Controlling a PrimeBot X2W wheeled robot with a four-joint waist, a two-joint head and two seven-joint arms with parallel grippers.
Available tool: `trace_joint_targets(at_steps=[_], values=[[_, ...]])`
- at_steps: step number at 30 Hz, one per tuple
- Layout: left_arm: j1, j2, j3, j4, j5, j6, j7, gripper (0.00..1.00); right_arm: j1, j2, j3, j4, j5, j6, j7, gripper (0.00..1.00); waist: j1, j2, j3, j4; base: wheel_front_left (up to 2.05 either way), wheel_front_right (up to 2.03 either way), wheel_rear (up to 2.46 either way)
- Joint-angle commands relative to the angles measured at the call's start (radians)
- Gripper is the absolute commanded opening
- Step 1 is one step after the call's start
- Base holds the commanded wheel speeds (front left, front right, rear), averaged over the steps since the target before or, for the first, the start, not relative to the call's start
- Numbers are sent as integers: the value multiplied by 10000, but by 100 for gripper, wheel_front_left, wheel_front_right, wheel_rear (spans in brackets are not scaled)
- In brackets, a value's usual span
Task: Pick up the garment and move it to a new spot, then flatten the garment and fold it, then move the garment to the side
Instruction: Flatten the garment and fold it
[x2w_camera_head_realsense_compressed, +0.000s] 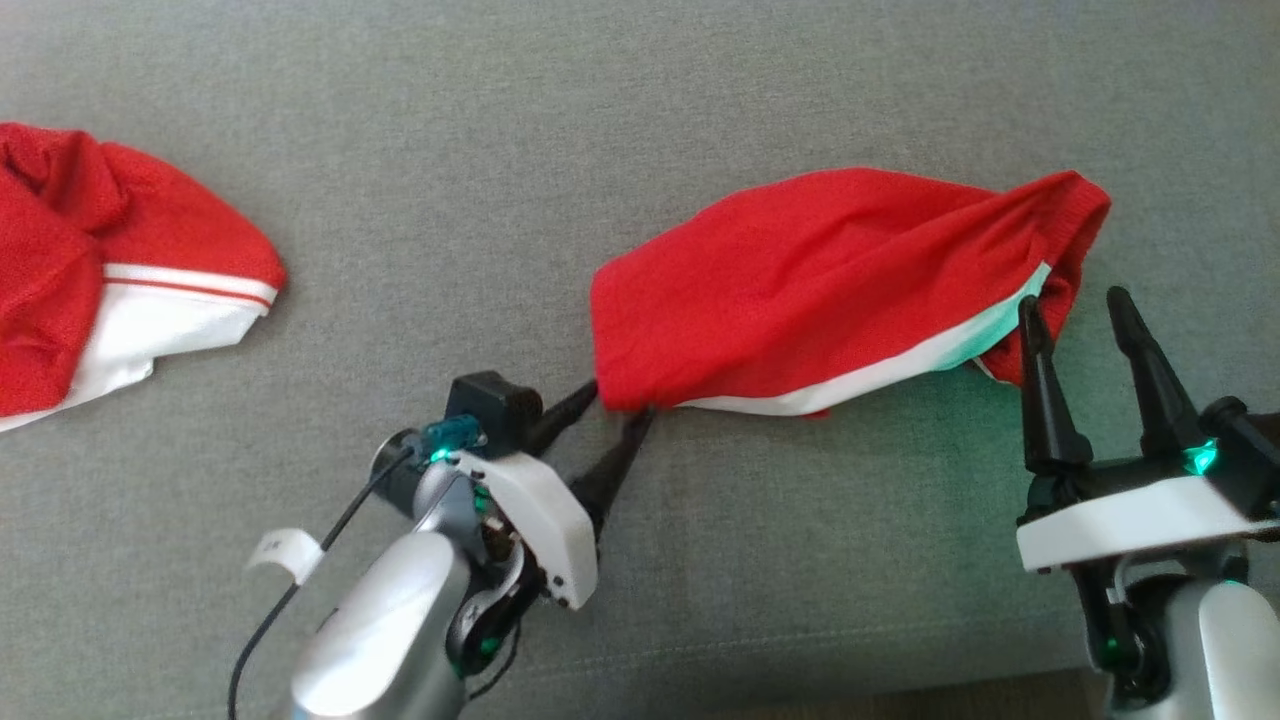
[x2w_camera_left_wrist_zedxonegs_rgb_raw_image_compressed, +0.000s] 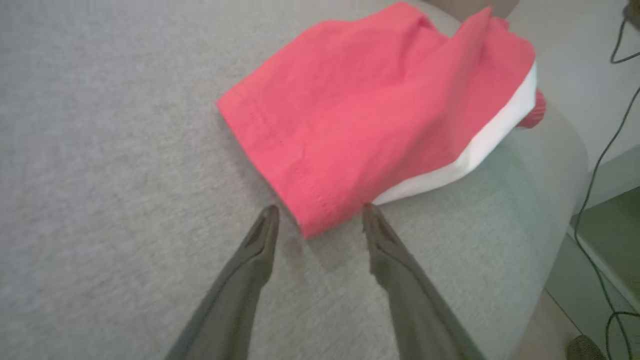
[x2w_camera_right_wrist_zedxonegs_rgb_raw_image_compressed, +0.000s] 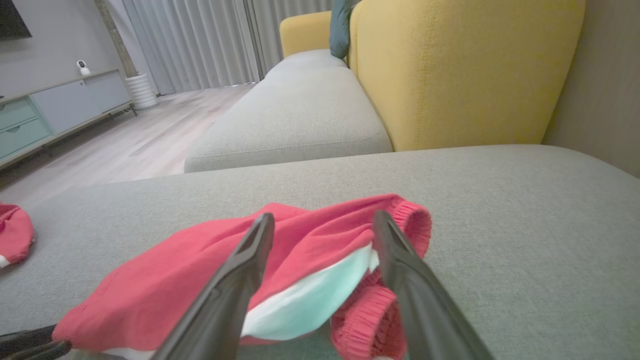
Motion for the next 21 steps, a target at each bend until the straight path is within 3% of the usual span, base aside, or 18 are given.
trace_joint_targets(at_steps=[1,12,21], values=[[-506,-54,200,-346,-152,-43,-238,0,-242,-10,166,-346,11,-7,-24,100,0,0,-1,-18,0,0,0],[-1131,137,251,-878,-730,-3,-971,0,-219,24,25,-346,76,-7,37,100,0,0,8,2,0,0,0],[-1956,-49,879,892,-1270,388,-781,0,-265,39,128,-328,164,-7,79,100,0,0,176,-459,0,0,0]])
